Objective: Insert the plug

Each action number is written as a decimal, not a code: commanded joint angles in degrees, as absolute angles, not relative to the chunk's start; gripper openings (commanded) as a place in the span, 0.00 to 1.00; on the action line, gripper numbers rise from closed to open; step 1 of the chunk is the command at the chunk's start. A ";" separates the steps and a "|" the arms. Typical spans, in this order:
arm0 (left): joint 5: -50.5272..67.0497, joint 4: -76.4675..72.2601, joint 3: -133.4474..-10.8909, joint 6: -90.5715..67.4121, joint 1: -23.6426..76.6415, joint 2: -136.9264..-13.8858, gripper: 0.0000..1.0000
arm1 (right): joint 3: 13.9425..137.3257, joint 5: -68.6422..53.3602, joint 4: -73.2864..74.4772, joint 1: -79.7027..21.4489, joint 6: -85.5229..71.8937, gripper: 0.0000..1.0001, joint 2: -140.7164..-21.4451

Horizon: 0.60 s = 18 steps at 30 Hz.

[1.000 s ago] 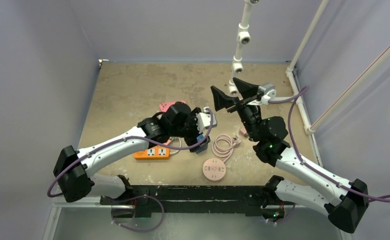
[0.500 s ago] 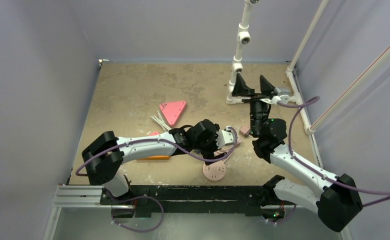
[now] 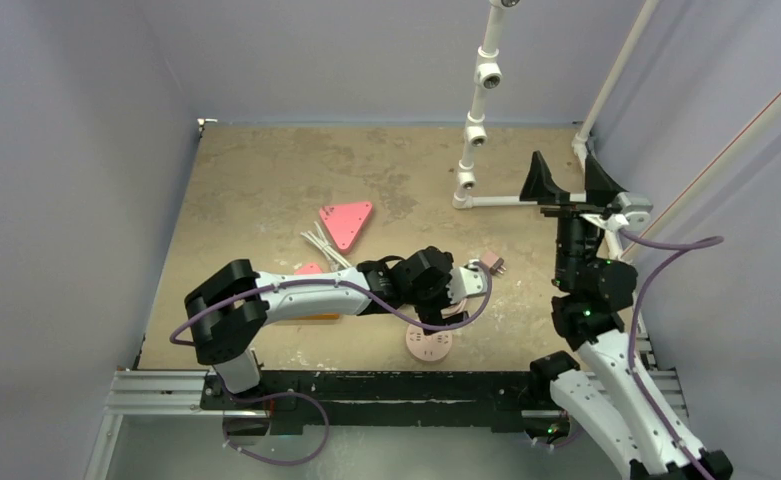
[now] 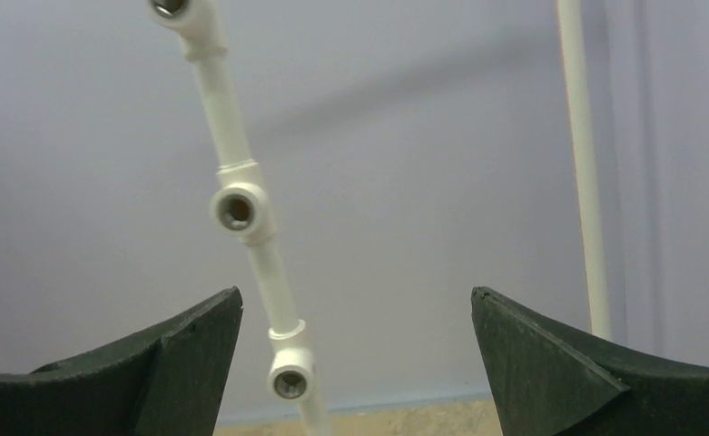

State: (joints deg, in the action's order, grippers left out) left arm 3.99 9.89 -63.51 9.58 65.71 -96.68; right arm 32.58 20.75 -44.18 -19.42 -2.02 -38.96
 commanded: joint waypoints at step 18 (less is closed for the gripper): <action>0.32 5.86 -64.82 13.17 66.36 -103.05 0.80 | 48.67 -0.91 -9.70 -19.08 -0.88 0.96 -22.02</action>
